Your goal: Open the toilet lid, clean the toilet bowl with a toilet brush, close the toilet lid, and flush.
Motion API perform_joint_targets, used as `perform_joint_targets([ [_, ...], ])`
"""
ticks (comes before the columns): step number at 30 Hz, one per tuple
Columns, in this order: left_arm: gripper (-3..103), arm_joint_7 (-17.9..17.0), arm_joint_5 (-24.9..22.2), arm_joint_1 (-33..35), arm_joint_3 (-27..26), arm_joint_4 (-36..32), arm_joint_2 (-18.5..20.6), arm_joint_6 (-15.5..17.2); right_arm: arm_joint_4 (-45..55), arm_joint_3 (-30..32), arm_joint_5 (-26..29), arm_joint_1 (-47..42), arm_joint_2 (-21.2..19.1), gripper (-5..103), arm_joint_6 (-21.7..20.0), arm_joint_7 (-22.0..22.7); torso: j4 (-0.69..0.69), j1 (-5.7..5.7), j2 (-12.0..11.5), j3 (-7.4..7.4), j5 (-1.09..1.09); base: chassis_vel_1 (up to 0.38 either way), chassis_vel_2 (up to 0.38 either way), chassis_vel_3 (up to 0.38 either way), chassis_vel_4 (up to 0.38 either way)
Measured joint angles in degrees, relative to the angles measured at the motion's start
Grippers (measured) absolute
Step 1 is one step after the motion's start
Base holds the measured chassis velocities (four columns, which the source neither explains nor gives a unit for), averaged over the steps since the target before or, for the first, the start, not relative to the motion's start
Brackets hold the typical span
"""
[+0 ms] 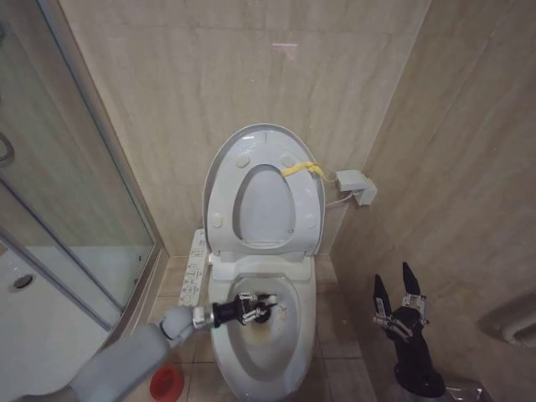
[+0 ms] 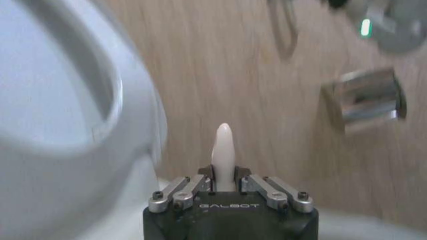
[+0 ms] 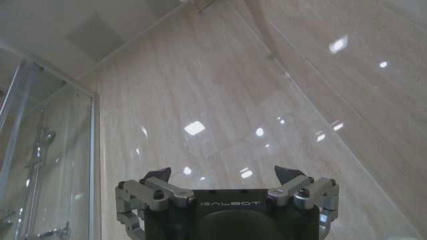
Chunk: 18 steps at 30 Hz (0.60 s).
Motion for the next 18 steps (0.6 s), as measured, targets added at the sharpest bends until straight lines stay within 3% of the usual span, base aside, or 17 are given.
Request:
perform_joint_targets([
  [3, 20, -0.2, -0.9, -0.7, 0.4, -2.9, 1.0, 0.9, -0.1, -0.2, 0.1, 0.2, 0.0, 100, 0.0, 0.0, -0.08, 0.0, 0.0, -0.01, 0.0, 0.0, 0.0, 0.0, 0.0],
  [6, 20, 0.2, 0.4, -0.1, 0.6, -0.1, 1.2, 0.8, 0.0, -0.6, 0.0, 0.4, 0.1, 100, 0.0, 0.0, -0.08, 0.0, 0.0, 0.0, -0.01, -0.014, -0.036, -0.001, 0.001],
  [8, 20, 0.9, 1.9, 0.9, 0.4, 3.6, 0.7, 0.2, 0.1, -0.9, 0.0, 0.4, 0.1, 100, 0.0, 0.0, 0.04, 0.0, 0.0, 0.01, 0.0, -0.01, -0.027, 0.005, 0.003],
  [11, 20, 0.7, 1.9, 1.2, 0.0, 4.2, -0.7, 0.4, 0.2, -0.9, 0.0, 0.3, 0.1, 100, 0.0, 0.0, 0.05, 0.0, 0.0, 0.0, -0.01, 0.0, 0.0, 0.0, 0.0],
  [18, 20, -1.5, -0.7, -3.0, 0.8, -1.9, -7.6, 2.0, 0.2, -0.6, -0.3, 0.2, 0.9, 100, 0.0, -0.3, -0.13, 0.0, 0.0, 0.0, 0.01, 0.0, 0.0, 0.0, 0.0],
])
